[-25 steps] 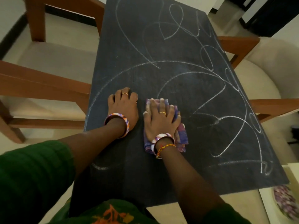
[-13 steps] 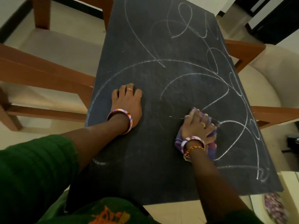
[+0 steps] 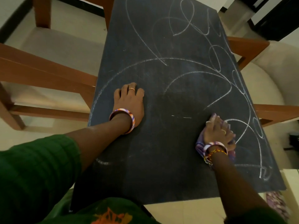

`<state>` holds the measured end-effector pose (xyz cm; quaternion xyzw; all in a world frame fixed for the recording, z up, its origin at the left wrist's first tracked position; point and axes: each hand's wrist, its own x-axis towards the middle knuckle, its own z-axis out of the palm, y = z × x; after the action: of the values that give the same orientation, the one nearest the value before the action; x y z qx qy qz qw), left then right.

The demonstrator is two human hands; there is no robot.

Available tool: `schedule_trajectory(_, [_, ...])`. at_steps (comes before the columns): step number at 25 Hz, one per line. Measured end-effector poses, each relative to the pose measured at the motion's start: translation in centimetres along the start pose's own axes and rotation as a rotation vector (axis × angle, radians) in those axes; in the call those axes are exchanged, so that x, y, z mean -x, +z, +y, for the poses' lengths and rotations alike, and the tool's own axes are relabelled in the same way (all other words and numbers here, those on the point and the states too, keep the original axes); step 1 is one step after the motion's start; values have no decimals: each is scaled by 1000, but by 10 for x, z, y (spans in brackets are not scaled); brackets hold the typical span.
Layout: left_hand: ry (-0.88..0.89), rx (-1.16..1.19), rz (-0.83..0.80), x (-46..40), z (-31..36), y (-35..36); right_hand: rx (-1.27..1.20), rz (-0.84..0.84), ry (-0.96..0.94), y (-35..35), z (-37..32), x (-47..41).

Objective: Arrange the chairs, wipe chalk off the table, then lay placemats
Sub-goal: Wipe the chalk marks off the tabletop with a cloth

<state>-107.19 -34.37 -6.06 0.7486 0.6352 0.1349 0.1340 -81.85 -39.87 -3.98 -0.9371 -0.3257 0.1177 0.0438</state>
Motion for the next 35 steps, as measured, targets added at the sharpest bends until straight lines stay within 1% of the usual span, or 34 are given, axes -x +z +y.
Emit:
schedule_trajectory(1, [-5,-4,-2,0,0,1,8,5,22,2,-1,12])
schedule_trajectory(2, [-8,-8,-2,-1,1,1,32,6,-14,9,-8,28])
schedule_trajectory(3, [-10,-11,-1,0,1,1,65,-1,-103,19,-19,45])
schedule_trajectory(6, [-10,-17,4,0,1,0,124,-10,-463,46,-69,85])
schedule_trajectory(8, [-6,-19,6,0,0,0,128,-48,-601,50,-97,78])
schedule_trajectory(9, [-1,-15,10,0,-1,0,124,-56,-615,49,-103,63])
schedule_trajectory(11, [9,2,13,1,-3,0,118,-34,-531,40,-91,23])
schedule_trajectory(14, [2,15,15,1,-2,0,54,3,-204,17,-31,-18])
schedule_trajectory(15, [0,6,13,1,-1,0,25,7,-113,10,-12,-17])
schedule_trajectory(16, [-2,-7,14,0,0,1,22,17,-75,7,1,-7])
schedule_trajectory(17, [-5,-18,16,-1,1,2,49,29,-100,9,6,10])
schedule_trajectory(18, [-9,-24,17,-1,2,2,92,31,-185,14,4,31])
schedule_trajectory(21, [-14,-40,9,-1,2,3,223,-31,-596,37,-23,93])
schedule_trajectory(22, [-17,-43,8,-1,2,3,231,-51,-698,41,-32,99])
schedule_trajectory(23, [-18,-42,9,0,1,2,214,-54,-748,42,-42,91])
schedule_trajectory(24, [-17,-35,13,0,1,2,180,-53,-737,41,-51,73])
schedule_trajectory(26, [-8,-18,17,0,1,2,124,-57,-606,33,-64,30])
schedule_trajectory(28, [-3,-7,26,1,0,3,100,-54,-511,29,-68,15])
schedule_trajectory(29, [-5,-3,30,1,-1,3,109,-49,-530,30,-66,23])
schedule_trajectory(33, [-16,-27,37,0,0,5,202,-73,-753,39,-22,109])
schedule_trajectory(35, [-21,-38,24,-1,1,6,256,-93,-775,38,-13,124])
